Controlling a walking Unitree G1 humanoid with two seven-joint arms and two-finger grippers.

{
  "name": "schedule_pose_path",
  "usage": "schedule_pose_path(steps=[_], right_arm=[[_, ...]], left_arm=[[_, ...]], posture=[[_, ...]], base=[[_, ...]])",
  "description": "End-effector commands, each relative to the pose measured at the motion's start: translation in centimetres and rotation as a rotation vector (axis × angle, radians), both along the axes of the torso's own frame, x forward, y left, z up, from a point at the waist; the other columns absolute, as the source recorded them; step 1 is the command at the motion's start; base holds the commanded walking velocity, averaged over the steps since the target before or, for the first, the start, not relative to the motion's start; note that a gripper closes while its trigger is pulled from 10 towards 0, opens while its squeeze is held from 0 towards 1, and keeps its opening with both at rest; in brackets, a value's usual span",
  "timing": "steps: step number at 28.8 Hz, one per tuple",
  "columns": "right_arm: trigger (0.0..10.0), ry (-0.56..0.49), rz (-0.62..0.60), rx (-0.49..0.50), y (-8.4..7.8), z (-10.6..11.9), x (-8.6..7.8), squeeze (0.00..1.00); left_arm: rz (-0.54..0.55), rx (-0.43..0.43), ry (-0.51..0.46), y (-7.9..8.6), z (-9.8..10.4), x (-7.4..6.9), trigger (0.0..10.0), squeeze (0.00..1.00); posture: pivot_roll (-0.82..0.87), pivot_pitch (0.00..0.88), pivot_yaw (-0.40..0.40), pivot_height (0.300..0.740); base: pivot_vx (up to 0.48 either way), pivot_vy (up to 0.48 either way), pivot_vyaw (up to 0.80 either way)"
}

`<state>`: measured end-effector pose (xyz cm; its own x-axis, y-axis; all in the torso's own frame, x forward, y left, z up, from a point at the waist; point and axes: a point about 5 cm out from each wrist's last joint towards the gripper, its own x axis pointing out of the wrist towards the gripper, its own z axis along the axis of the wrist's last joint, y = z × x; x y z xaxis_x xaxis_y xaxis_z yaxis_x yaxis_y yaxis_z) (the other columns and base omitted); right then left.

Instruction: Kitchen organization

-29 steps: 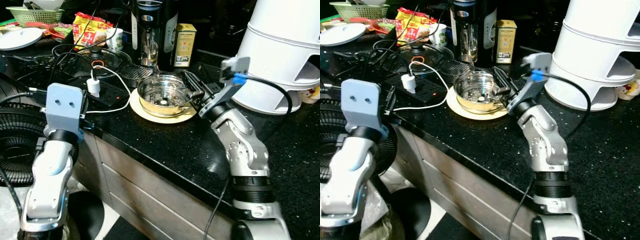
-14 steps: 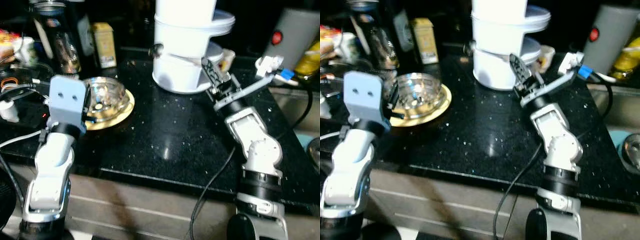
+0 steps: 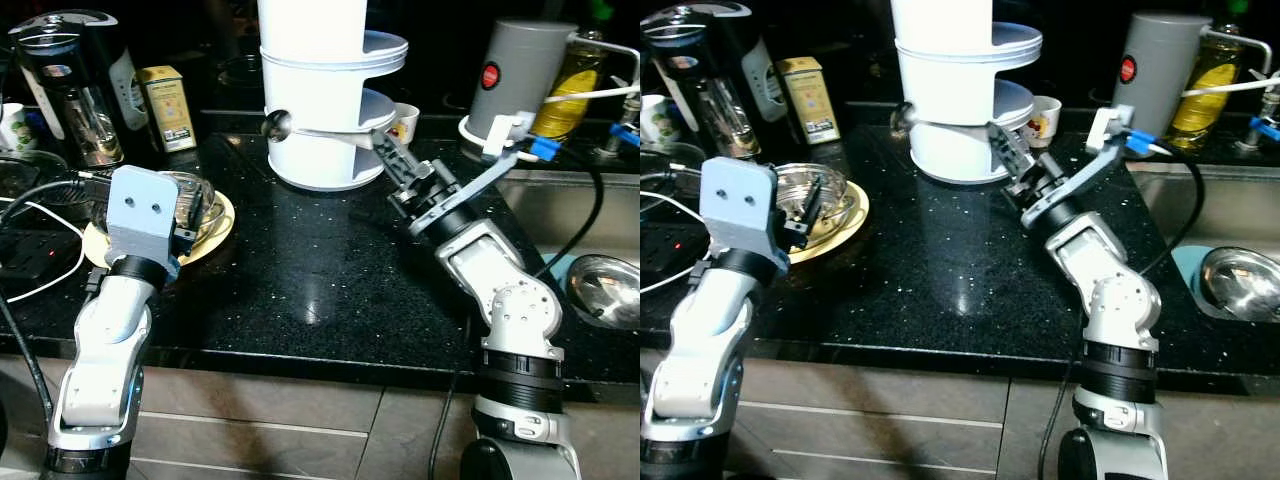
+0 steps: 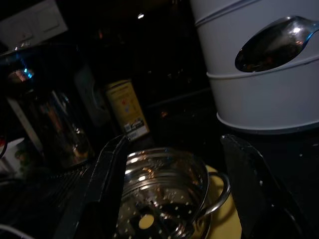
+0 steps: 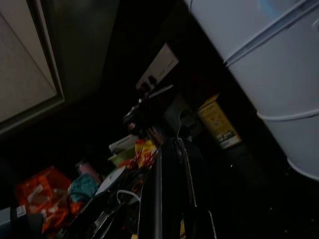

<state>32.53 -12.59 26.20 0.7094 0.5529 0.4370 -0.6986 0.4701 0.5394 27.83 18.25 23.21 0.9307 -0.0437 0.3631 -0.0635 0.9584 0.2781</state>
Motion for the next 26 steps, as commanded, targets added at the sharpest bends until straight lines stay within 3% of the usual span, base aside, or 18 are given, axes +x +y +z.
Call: schedule_pose_path(steps=[1,2,8,15,26], right_arm=[[10.0,-0.015,0.01,-0.016,0.1,0.2,-0.3,0.0],[10.0,-0.016,0.011,-0.019,0.1,0.2,-0.3,0.0],[10.0,-0.023,0.021,-0.038,0.5,0.3,-0.5,0.0],[10.0,-0.032,0.025,-0.079,0.6,0.1,-0.7,0.0],[10.0,-0.044,0.034,-0.101,0.7,0.2,-1.3,0.0]], left_arm=[[-0.007,0.001,0.032,-0.3,-0.6,-0.1,10.0,0.32],[0.002,0.009,0.041,-0.4,-0.8,-0.2,10.0,0.0],[0.005,0.025,0.076,-0.7,-2.1,-0.3,10.0,0.0],[-0.009,0.039,0.086,-0.9,-3.4,0.7,10.0,0.0],[-0.013,0.021,0.11,-1.1,-3.9,1.7,10.0,0.0]], posture=[[0.05,0.0,-0.025,0.74],[0.05,0.0,-0.026,0.74],[0.04,0.0,-0.031,0.74],[0.03,0.0,-0.034,0.74],[0.01,0.0,-0.027,0.74]], base=[[0.0,0.0,0.0],[0.0,0.0,0.0],[0.0,0.0,0.0],[0.0,0.0,0.0],[0.0,0.0,0.0]])
